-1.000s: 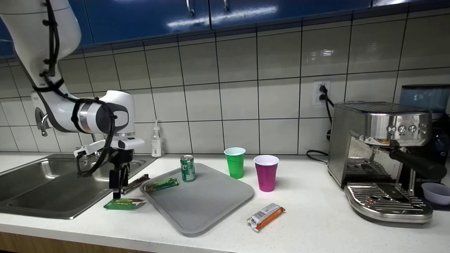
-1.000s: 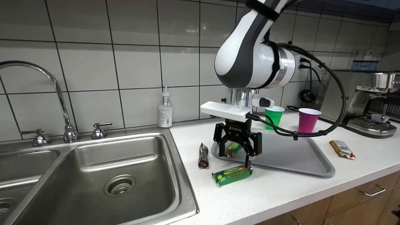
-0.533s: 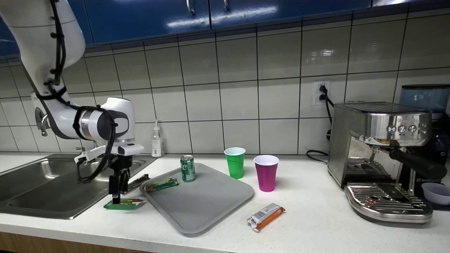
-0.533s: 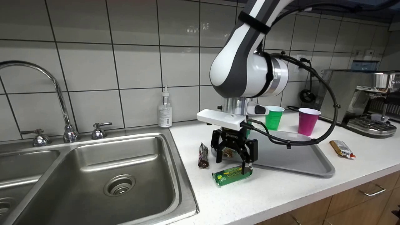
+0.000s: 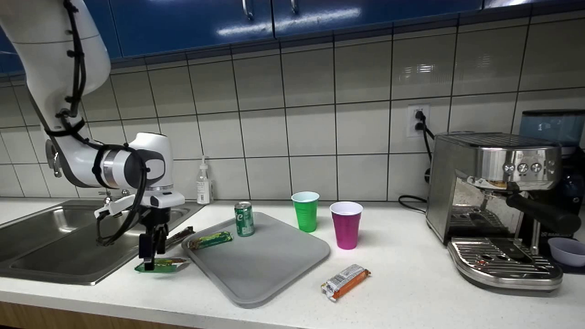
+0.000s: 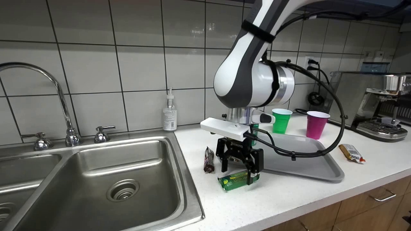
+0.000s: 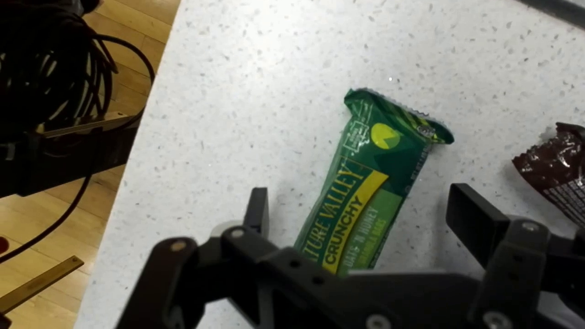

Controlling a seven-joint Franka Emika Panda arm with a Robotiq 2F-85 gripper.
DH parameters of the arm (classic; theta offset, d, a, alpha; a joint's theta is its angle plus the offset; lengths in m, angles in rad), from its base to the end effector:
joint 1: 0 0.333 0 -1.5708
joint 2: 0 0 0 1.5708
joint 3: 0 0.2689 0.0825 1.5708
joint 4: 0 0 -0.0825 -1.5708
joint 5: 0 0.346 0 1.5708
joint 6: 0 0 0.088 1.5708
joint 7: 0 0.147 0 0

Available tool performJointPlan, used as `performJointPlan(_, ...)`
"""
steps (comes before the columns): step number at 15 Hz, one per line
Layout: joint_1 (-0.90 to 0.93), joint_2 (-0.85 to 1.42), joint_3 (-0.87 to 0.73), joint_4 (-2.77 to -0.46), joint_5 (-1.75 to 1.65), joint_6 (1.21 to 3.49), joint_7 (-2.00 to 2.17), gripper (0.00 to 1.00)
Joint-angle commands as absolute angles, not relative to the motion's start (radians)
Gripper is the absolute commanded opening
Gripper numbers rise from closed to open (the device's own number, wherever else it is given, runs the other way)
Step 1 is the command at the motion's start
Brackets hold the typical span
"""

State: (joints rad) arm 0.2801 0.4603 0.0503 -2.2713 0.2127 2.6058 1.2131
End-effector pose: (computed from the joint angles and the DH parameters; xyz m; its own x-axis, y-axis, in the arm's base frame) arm 0.4493 0.1569 0.0962 0.4633 -0.8739 -0.1472 -0.8734 -0.4784 0.0909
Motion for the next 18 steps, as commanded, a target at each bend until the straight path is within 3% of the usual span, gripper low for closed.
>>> performJointPlan(1,0.288,0.442,0.037,-2.290,0.203,2.612,1.255,1.00)
performJointPlan(3,0.292,0.443,0.031,-2.296,0.198,2.616,1.264,1.00)
performJointPlan(4,0.292,0.441,0.032,-2.300,0.197,2.615,1.264,0.75)
performJointPlan(6,0.290,0.437,0.033,-2.307,0.199,2.616,1.266,0.66)
performJointPlan(12,0.287,0.415,0.031,-2.333,0.200,2.622,1.271,0.18)
performJointPlan(13,0.285,0.406,0.030,-2.340,0.200,2.623,1.272,0.14)
performJointPlan(18,0.280,0.354,0.017,-2.384,0.200,2.658,1.283,0.14)
